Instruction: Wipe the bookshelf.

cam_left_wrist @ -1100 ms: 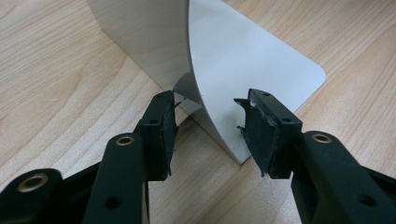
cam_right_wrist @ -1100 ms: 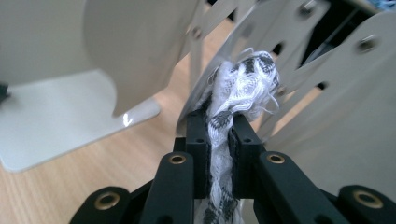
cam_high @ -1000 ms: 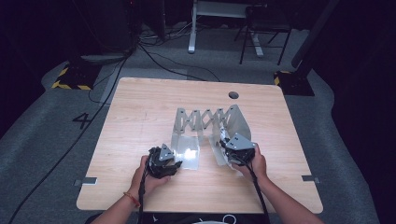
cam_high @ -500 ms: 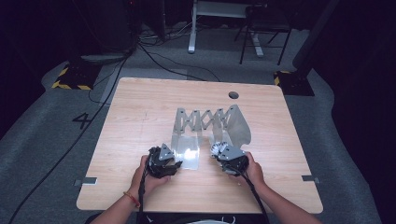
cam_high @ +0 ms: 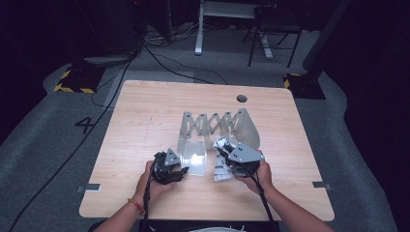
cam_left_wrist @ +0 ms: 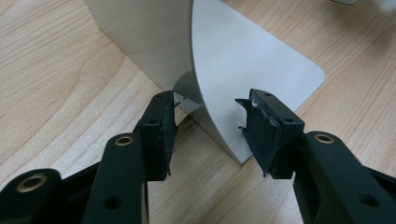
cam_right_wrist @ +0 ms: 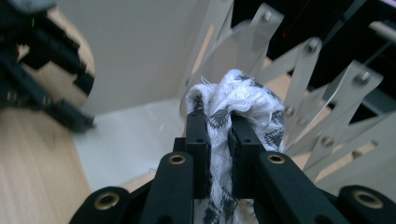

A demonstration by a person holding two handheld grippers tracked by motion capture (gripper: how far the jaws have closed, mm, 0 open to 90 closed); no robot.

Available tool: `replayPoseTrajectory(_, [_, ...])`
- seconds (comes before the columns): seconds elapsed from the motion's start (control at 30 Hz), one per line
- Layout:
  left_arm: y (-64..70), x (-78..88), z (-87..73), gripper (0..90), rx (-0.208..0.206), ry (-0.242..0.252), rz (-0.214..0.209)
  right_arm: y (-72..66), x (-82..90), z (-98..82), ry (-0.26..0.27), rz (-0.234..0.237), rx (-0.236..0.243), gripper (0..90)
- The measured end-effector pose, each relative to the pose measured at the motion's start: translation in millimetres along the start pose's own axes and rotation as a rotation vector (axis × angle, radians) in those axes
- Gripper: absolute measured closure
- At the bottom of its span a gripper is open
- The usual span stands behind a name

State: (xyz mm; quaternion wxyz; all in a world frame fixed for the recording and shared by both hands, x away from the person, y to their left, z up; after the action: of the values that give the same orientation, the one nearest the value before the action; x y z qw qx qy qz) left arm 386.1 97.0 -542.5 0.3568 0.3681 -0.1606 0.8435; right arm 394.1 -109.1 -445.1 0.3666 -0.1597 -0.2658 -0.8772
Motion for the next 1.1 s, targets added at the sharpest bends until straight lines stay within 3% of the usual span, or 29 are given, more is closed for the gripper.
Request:
replayPoseTrajectory(0.1, [-0.1, -0.2, 0.2, 52.6, 0.001, -0.001, 0.002, 6.4, 0.7, 16.5, 0.049, -0.04, 0.034, 81.4])
replayPoseTrajectory(0.27, [-0.1, -0.4, 0.4, 52.7, 0.004, 0.0, -0.001, 21.7, 1.0, 44.0, 0.104, -0.088, 0.035, 81.4])
replayPoseTrajectory(0.4, [0.2, -0.2, 0.2, 52.7, -0.001, 0.001, 0.004, 29.1, -9.0, 50.5, 0.087, -0.097, 0.025, 81.4])
replayPoseTrajectory(0.57, [0.1, -0.1, 0.2, 52.7, 0.0, 0.0, 0.002, 26.3, -27.7, 40.7, 0.02, -0.104, 0.053, 81.3])
replayPoseTrajectory(0.87, [0.7, -0.2, 0.1, 52.8, -0.002, -0.001, -0.003, 23.0, -37.0, 6.8, -0.056, -0.091, 0.035, 81.3])
replayPoseTrajectory(1.1, [1.2, -0.5, 0.4, 53.1, -0.007, 0.002, -0.001, 13.0, -42.0, -16.5, -0.091, -0.102, 0.059, 81.3])
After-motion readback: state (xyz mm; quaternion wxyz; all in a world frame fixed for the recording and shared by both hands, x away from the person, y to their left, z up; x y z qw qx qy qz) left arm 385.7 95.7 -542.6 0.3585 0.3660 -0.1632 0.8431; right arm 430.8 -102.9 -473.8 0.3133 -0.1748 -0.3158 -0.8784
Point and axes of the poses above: each handheld gripper's, and its own axes: x roughly backward along the jaws, z roughly out of its top, y roughly to its right, the point moved 6 cm from there along -x, roughly forward along the jaws, and after that the axes turned 4 degrees about -y, right-handed, at the moved point
